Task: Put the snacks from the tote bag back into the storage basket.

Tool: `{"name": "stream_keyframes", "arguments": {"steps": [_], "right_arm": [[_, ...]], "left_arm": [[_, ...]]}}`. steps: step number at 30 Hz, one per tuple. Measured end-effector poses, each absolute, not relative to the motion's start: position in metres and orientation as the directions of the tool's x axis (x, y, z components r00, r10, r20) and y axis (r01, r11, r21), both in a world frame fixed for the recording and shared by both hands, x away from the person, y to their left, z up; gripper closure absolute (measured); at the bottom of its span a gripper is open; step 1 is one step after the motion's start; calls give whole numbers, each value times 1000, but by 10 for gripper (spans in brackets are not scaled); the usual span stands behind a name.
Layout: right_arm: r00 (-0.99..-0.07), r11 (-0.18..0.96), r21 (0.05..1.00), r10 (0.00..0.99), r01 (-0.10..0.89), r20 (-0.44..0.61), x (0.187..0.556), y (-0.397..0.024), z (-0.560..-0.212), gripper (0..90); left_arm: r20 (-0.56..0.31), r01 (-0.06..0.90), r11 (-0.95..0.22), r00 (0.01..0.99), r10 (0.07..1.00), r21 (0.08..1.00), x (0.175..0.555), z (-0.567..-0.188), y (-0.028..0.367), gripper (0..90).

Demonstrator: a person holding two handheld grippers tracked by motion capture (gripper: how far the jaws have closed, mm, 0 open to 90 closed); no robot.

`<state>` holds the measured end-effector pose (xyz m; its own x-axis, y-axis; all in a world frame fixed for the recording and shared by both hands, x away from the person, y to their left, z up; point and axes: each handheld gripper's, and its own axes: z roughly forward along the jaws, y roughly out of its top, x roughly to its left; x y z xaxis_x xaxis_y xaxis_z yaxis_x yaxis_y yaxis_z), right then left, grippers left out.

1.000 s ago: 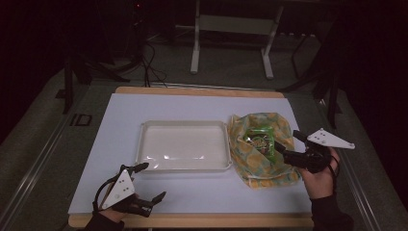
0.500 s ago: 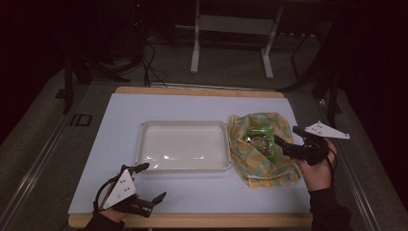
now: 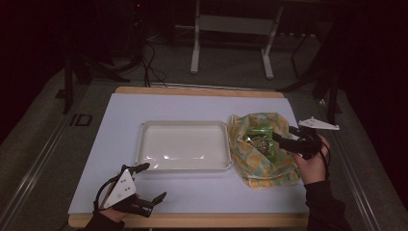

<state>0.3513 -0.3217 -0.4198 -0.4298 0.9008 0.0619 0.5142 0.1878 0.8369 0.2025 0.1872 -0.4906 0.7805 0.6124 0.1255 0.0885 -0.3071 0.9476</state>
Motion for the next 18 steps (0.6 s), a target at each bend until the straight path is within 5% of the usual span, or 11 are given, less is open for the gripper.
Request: {"name": "stream_keyframes", "arguments": {"steps": [18], "right_arm": [[-393, 168, 710, 905, 684, 164, 380, -322, -450, 368]], "left_arm": [[123, 96, -312, 782, 611, 945, 203, -491, 187, 8]]}}
